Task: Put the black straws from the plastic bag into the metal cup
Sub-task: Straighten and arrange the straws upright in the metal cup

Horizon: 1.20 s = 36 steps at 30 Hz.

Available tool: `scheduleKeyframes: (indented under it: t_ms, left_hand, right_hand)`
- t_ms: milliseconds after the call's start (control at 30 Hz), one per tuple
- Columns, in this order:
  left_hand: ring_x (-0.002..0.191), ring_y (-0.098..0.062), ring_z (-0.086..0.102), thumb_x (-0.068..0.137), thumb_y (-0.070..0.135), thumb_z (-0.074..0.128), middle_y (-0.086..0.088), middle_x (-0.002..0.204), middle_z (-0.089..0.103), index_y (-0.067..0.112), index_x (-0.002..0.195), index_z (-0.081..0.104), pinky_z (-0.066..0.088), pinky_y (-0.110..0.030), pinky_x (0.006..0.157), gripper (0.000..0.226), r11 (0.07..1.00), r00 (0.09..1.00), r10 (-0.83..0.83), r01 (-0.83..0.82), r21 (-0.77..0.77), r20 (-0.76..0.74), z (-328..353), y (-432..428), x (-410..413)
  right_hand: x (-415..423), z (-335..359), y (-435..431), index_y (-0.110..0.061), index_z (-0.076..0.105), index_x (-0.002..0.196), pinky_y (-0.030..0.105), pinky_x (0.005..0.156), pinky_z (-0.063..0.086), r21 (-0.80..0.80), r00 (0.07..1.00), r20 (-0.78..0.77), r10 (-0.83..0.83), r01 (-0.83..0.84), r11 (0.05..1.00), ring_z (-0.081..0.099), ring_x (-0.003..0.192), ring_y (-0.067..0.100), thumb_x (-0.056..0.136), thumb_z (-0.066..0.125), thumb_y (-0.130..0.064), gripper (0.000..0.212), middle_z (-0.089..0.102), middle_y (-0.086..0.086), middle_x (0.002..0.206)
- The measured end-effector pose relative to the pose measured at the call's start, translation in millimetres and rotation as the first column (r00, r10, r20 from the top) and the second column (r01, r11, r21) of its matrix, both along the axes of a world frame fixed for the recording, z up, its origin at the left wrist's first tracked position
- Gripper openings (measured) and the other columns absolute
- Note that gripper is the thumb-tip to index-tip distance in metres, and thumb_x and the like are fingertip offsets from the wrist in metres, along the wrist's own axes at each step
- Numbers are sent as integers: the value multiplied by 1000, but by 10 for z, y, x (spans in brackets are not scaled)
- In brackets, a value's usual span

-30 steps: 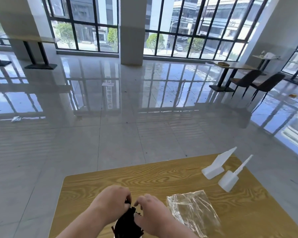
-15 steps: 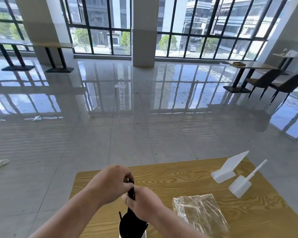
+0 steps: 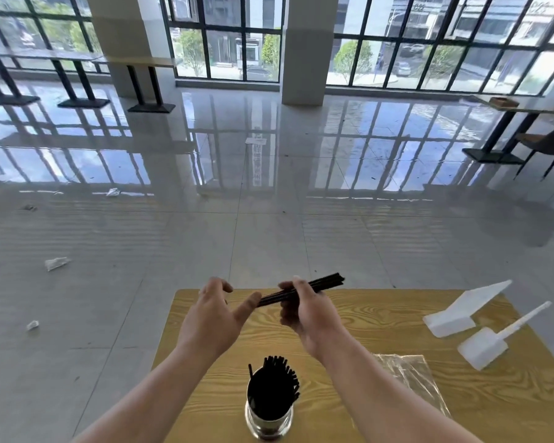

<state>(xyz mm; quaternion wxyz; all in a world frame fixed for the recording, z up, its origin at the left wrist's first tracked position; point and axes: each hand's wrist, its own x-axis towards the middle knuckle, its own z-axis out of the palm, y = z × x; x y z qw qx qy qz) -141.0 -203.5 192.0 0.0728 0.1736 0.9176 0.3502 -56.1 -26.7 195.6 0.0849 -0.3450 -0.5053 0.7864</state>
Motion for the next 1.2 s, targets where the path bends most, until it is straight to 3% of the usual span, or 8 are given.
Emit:
scheduleKeyframes:
  t_ms: [133,233,367,533,767,867,1033,1200]
  left_hand:
    - [91,-2,65,52,113,41,12,112,65,37,122,53,54,-29,73,104,987,965,-142,123,98,220,-44,46,113]
    - [116,5,59,65,101,53,21,136,57,52,141,45,53,-33,96,90,941,946,-290,254,224,143,-30,156,245]
    - [110,2,65,91,75,49,26,115,69,57,118,66,57,-40,92,37,912,981,-195,180,370,3,90,301,291]
    - [84,-3,66,94,66,41,16,94,68,39,83,68,54,-38,78,40,937,988,-148,128,326,37,91,374,298]
    - [46,-19,55,99,52,44,8,47,54,21,72,59,52,-47,57,44,952,978,-163,121,282,132,-63,364,286]
    - [53,-29,61,100,52,44,7,49,55,20,74,59,55,-51,59,44,956,960,-231,193,221,158,-191,343,308]
    - [49,-5,49,99,61,54,9,56,55,18,69,55,48,-41,56,52,952,920,-301,306,18,251,-594,341,366]
    - [93,-6,63,87,70,64,14,110,65,37,97,64,49,-25,68,35,876,889,-335,415,-244,312,-872,244,449]
  right_hand:
    - [11,83,0,-6,78,97,28,47,51,-381,993,-52,-106,78,921,57,54,16,106,58,-24,28,59,6,66]
    - [50,150,-134,-8,76,92,23,46,51,-472,992,-100,77,-115,874,58,51,12,101,63,-21,21,62,3,66]
    - [83,156,-289,-19,77,80,20,42,38,-403,948,-66,312,-312,860,45,46,8,100,65,-48,37,54,-3,62]
    - [185,37,-222,-21,69,71,24,45,31,-292,854,147,500,-445,846,42,52,11,72,64,-92,71,58,-3,67]
    - [413,-310,37,-10,73,102,26,46,32,-147,820,356,448,-424,893,44,49,11,106,44,-65,62,62,-1,66]
    - [500,-419,193,-11,72,106,24,45,31,-89,859,372,353,-345,934,42,49,10,108,49,-56,51,61,-3,66]
    - [552,-640,303,-13,75,103,25,44,29,-51,888,365,282,-283,958,40,46,9,106,54,-50,43,61,-4,65]
    - [611,-846,279,-18,76,88,25,48,38,320,897,360,257,-378,869,45,46,7,102,61,-43,32,62,-5,63]
